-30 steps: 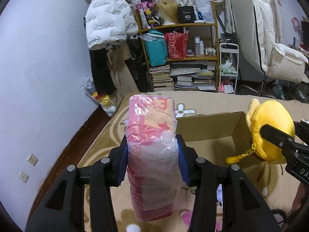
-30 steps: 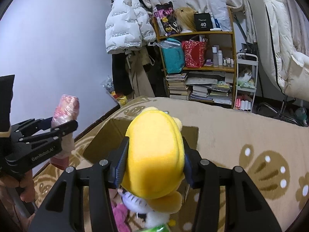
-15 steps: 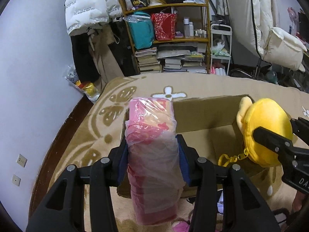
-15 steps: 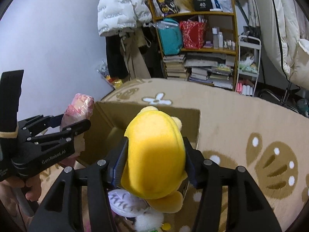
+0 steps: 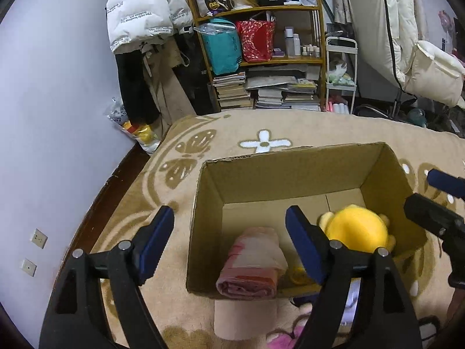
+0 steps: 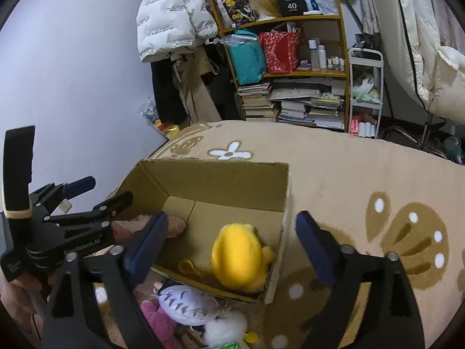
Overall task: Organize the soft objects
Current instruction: 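Carry the pink package into the box with the left tool while the right tool drops the duck in, then move the left tool to the pink bear while the right tool approaches the black tissue pack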
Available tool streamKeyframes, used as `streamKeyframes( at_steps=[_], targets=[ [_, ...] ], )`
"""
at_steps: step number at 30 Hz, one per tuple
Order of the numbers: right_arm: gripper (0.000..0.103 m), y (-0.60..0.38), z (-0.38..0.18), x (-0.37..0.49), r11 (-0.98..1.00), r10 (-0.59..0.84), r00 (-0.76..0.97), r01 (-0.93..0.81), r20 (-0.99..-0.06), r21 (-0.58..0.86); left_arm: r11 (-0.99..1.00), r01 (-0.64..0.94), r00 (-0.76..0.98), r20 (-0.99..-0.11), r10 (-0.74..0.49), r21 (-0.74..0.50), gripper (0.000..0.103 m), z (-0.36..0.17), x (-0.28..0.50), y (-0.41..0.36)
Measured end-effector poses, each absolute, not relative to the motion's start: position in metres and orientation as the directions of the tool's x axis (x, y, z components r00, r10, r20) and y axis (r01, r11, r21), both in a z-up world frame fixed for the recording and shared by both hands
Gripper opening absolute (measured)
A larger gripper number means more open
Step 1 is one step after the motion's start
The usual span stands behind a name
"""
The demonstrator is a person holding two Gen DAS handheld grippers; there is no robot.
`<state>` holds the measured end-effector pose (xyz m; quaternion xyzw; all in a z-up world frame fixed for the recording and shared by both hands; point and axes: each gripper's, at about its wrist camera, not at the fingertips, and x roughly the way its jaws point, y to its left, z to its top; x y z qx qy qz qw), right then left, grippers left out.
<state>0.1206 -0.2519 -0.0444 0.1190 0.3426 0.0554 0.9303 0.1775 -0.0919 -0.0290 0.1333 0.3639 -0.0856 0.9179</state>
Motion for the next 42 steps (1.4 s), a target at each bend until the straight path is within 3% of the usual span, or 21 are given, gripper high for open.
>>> streamKeyframes(
  at_steps=[13, 21, 42],
  targets=[
    [0.099, -0.251, -0.039, 0.084, 0.968, 0.185, 0.743, -0.025, -0.643, 0.250, 0.961, 0.208, 0.744, -0.667, -0.036, 0.181, 0.098, -0.008, 0.135, -0.067],
    [0.099, -0.252, -0.037, 0.054, 0.968, 0.187, 0.731, -0.023, -0.657, 0.250, 0.964, 0.196, 0.736, -0.676, -0.023, 0.181, 0.100, -0.008, 0.104, -0.060],
    [0.099, -0.247, -0.070, -0.002, 0.974, 0.190, 0.590, -0.013, -0.785, 0.227, 0.975, 0.200, 0.580, -0.814, -0.041, 0.094, 0.101, -0.036, 0.048, -0.048]
  ],
)
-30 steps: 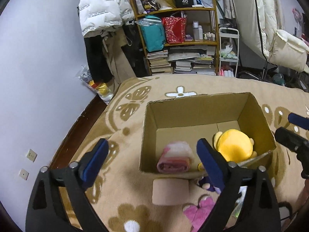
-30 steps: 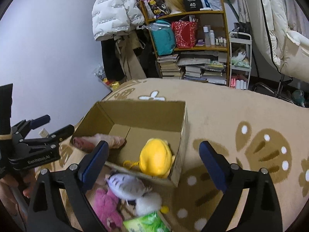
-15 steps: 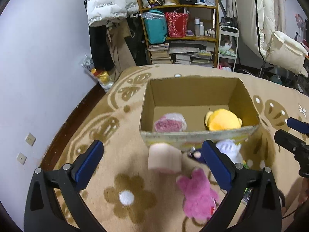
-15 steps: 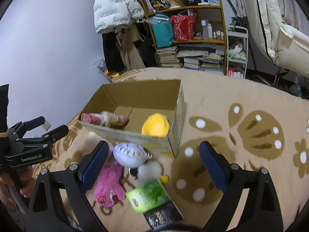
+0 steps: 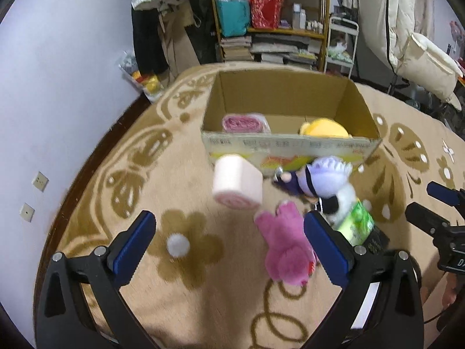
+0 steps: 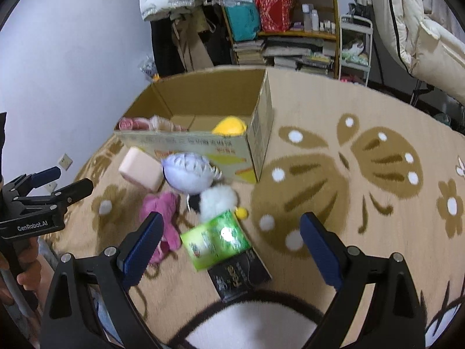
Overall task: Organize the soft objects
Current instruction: 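Move the left tool to the pink bear while the right tool approaches the black tissue pack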
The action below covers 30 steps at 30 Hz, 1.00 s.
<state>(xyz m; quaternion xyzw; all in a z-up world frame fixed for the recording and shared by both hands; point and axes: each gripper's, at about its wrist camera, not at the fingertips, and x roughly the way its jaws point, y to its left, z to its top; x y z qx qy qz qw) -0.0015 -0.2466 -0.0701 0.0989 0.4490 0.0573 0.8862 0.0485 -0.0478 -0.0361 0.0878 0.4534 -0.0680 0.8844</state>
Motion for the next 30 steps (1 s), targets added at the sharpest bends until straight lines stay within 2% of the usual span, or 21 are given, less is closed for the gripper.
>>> streamKeyframes(
  at_steps=[15, 30],
  targets=[
    [0.099, -0.240, -0.121, 0.008, 0.978, 0.194, 0.383, 0.000, -0.903, 0.210, 0.965, 0.252, 0.452, -0.891, -0.044, 0.080, 0.101, -0.079, 0.051, -0.062],
    [0.099, -0.231, -0.160, 0.019, 0.976, 0.210, 0.245, -0.004, -0.946, 0.216, 0.952, 0.303, 0.343, -0.937, -0.063, 0.047, 0.101, -0.119, 0.066, -0.084]
  ],
)
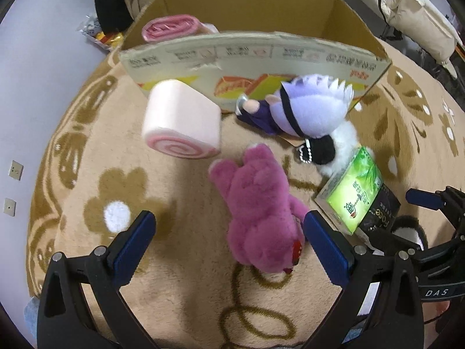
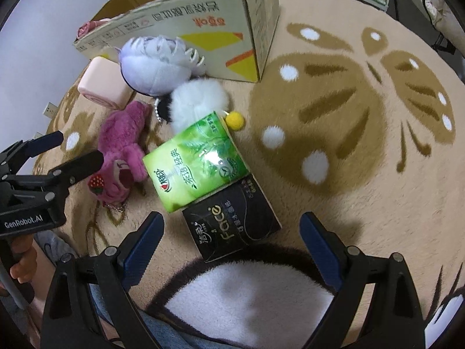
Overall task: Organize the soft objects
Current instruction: 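Move the left tool to the pink bear while the right tool approaches the black tissue pack, then grasp the pink bear with the left tool while the right tool grasps the black tissue pack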
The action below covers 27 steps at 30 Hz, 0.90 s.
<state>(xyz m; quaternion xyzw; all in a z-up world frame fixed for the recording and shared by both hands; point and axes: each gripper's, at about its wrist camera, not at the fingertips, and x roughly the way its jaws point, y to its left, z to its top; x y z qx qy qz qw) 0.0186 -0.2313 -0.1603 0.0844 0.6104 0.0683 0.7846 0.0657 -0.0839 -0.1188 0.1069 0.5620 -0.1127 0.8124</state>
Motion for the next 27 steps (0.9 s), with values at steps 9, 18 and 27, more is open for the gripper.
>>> streamKeyframes(
  at_steps=[9, 18, 27],
  targets=[
    [0.099, -0.227, -0.182, 0.027, 0.973, 0.231, 0.178, -0.009, -0.957, 0.233, 0.947, 0.313, 0.286, -0.958, -0.026, 0.067, 0.101, -0.140, 0.073, -0.094],
    [0.083, -0.232, -0.189, 0.029, 0.980, 0.194, 0.159, 0.008, -0.968, 0.198, 0.944, 0.326, 0.262, -0.964, -0.046, 0.044, 0.101, -0.150, 0.078, -0.098],
    [0.079, -0.238, -0.186, 0.027, 0.981, 0.186, 0.171, 0.014, -0.967, 0.191, 0.945, 0.325, 0.210, -0.973, -0.098, -0.025, 0.083, -0.160, 0.082, -0.102]
  ],
)
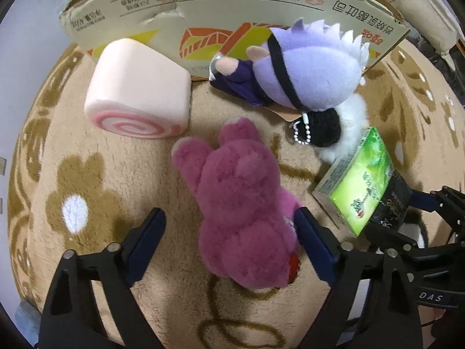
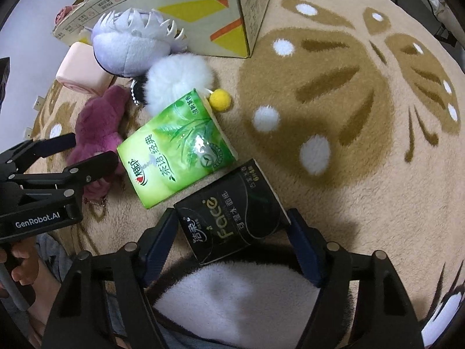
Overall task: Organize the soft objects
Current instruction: 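Grasp the pink bear with the left tool while the right tool grasps the black tissue pack, then drop the pink bear into the box with the left tool while the right tool drops the black pack in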
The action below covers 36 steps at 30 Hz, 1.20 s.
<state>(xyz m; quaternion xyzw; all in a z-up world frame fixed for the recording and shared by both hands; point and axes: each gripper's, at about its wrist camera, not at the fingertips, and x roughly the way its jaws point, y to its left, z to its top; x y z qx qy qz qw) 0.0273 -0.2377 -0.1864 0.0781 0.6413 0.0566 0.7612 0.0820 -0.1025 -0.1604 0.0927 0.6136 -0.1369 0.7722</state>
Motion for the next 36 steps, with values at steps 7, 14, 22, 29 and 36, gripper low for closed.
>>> streamKeyframes(
  at_steps=[7, 14, 22, 29, 36],
  targets=[
    [0.078, -0.241, -0.173, 0.023, 0.982, 0.183, 0.203, 0.007, -0.962, 0.189, 0.936, 0.336, 0.172, -0.970, -0.170, -0.105, 0.058, -0.166, 0.074, -0.101],
    [0.077, -0.250, -0.148, 0.015, 0.984, 0.171, 0.256, 0.011, -0.951, 0.180, 0.935, 0.355, 0.255, -0.962, -0.101, -0.004, 0.056, -0.147, 0.051, -0.101],
    [0.077, -0.258, -0.106, 0.008, 0.979, 0.178, 0.447, 0.007, -0.877, 0.202, 0.947, 0.320, 0.394, -0.914, -0.095, 0.040, 0.056, -0.111, 0.035, -0.090],
    [0.077, -0.250, -0.071, 0.001, 0.979, 0.178, 0.593, -0.026, -0.785, 0.203, 0.946, 0.316, 0.544, -0.832, -0.113, 0.078, 0.056, -0.067, 0.030, -0.082],
    [0.077, -0.237, -0.063, 0.006, 0.985, 0.157, 0.644, -0.046, -0.749, 0.167, 0.946, 0.302, 0.623, -0.776, -0.100, 0.120, 0.056, -0.038, 0.042, -0.084]
  ],
)
